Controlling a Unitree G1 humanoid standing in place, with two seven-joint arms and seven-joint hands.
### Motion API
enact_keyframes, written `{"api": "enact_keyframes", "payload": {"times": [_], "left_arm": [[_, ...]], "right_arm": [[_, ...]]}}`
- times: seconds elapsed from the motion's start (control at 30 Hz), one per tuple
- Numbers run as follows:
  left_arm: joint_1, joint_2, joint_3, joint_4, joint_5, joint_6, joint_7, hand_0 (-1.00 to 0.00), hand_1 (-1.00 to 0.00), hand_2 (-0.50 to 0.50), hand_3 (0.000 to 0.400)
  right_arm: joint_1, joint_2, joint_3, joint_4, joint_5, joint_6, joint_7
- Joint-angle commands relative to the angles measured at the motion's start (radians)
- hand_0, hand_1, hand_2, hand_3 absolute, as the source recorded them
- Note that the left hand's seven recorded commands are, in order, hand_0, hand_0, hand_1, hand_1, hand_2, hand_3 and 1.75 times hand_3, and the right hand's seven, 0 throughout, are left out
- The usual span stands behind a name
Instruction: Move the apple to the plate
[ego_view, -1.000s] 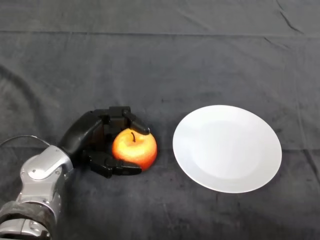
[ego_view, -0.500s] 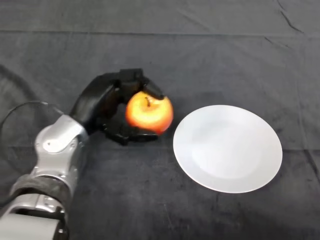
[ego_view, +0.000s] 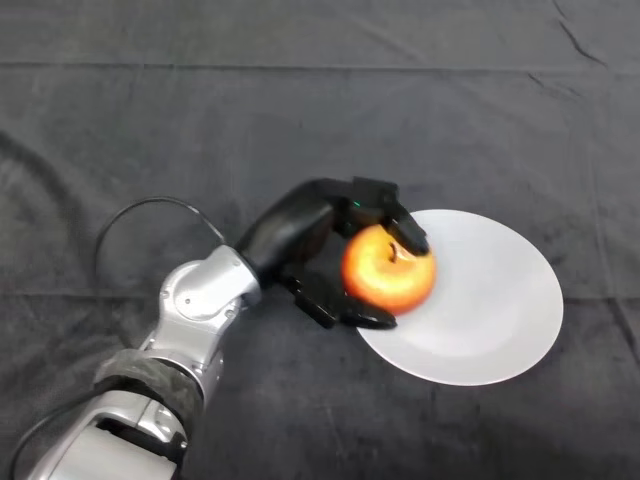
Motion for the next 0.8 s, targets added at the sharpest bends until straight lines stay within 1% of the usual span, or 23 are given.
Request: {"api": "enact_keyframes", "payload": {"times": [0.03, 0.07, 0.1, 0.13, 0.17, 0.2, 0.23, 0.27, 0.57, 0.77, 0.8], "left_arm": [[-0.038, 0.006, -0.041, -0.015, -0.026, -0.007, 0.015, -1.0, -1.0, 0.0, 0.4], [-0.036, 0.008, -0.06, -0.018, -0.028, -0.001, 0.019, -1.0, -1.0, 0.0, 0.4], [-0.034, 0.01, -0.076, -0.021, -0.03, 0.004, 0.024, -0.9, -0.58, -0.16, 0.361], [-0.032, 0.012, -0.093, -0.024, -0.031, 0.011, 0.029, -0.84, -0.45, -0.19, 0.334], [-0.03, 0.015, -0.11, -0.027, -0.032, 0.018, 0.034, -0.62, -0.01, -0.3, 0.246], [-0.028, 0.017, -0.124, -0.031, -0.033, 0.024, 0.039, -0.44, 0.0, -0.22, 0.174], [-0.026, 0.019, -0.139, -0.034, -0.034, 0.031, 0.045, -0.18, 0.0, -0.09, 0.072], [-0.025, 0.021, -0.154, -0.038, -0.034, 0.038, 0.052, 0.0, 0.0, 0.0, 0.0], [-0.013, 0.037, -0.242, -0.07, -0.054, 0.082, 0.099, 0.0, 0.0, 0.0, 0.0], [0.018, 0.07, -0.252, -0.08, -0.075, 0.056, 0.106, 0.0, 0.0, 0.0, 0.0], [0.031, 0.088, -0.245, -0.083, -0.083, 0.042, 0.095, 0.0, 0.0, 0.0, 0.0]], "right_arm": [[-0.015, -0.025, -0.0001, 0.001, 0.0066, -0.008, 0.0029], [-0.015, -0.026, -0.0002, 0.001, 0.0066, -0.008, 0.0029], [-0.015, -0.026, -0.0002, 0.001, 0.0066, -0.008, 0.003], [-0.015, -0.026, -0.0002, 0.001, 0.0066, -0.008, 0.003], [-0.015, -0.026, -0.0002, 0.001, 0.0066, -0.008, 0.0031], [-0.015, -0.026, -0.0002, 0.001, 0.0066, -0.008, 0.0031], [-0.015, -0.026, -0.0002, 0.001, 0.0066, -0.008, 0.0031], [-0.015, -0.026, -0.0002, 0.001, 0.0066, -0.008, 0.0032], [-0.015, -0.026, -0.0003, 0.001, 0.0066, -0.008, 0.0033], [-0.015, -0.026, -0.0002, 0.001, 0.0065, -0.008, 0.0033], [-0.015, -0.026, -0.0002, 0.001, 0.0065, -0.008, 0.0033]]}}
